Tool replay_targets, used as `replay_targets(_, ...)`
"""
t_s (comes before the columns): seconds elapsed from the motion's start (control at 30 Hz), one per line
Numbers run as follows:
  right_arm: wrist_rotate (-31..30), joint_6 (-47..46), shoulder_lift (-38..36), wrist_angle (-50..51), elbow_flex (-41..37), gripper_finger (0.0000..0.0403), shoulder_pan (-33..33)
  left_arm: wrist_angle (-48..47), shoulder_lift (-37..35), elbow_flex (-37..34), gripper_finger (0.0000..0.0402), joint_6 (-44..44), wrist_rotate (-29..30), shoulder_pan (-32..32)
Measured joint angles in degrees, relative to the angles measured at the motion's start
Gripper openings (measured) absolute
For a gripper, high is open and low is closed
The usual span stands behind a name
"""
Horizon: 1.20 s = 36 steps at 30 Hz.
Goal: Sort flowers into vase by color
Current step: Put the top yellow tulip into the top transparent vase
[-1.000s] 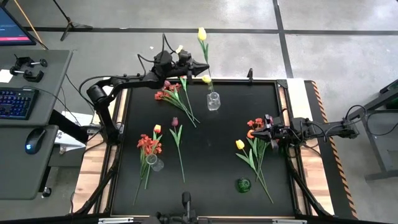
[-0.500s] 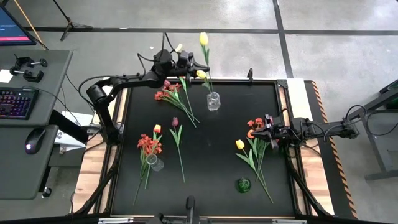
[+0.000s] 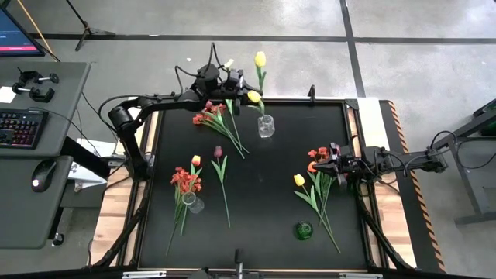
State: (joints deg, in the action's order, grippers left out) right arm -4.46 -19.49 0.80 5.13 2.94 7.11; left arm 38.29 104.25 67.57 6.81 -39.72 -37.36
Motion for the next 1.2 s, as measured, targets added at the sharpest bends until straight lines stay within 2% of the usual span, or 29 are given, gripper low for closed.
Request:
replay_targets(0.4,0.0,0.02,0.0,0.01,-0.01,0.0,0.0,-3.82,0.0,0.0,0.0002,-0.02,0.04,0.13)
replay_targets(0.63,-0.01,0.02,-0.01,0.0,0.0,0.0,0.0,-3.81,0.0,0.0,0.0025,-1.26,0.17,0.99)
replay_targets(0.77,-0.01,0.01,-0.01,0.01,0.0,0.0,-0.01,-3.81,0.0,0.0,0.0054,-1.18,0.46,1.22)
replay_targets(1.0,-0.01,0.02,-0.01,0.0,0.0,0.0,0.01,-5.07,0.0,0.0,0.0128,3.27,0.44,0.62)
replay_targets(1.2,0.0,0.02,-0.01,0.01,-0.01,0.0,0.0,-11.25,-0.15,0.0,0.0183,4.08,-4.45,0.08)
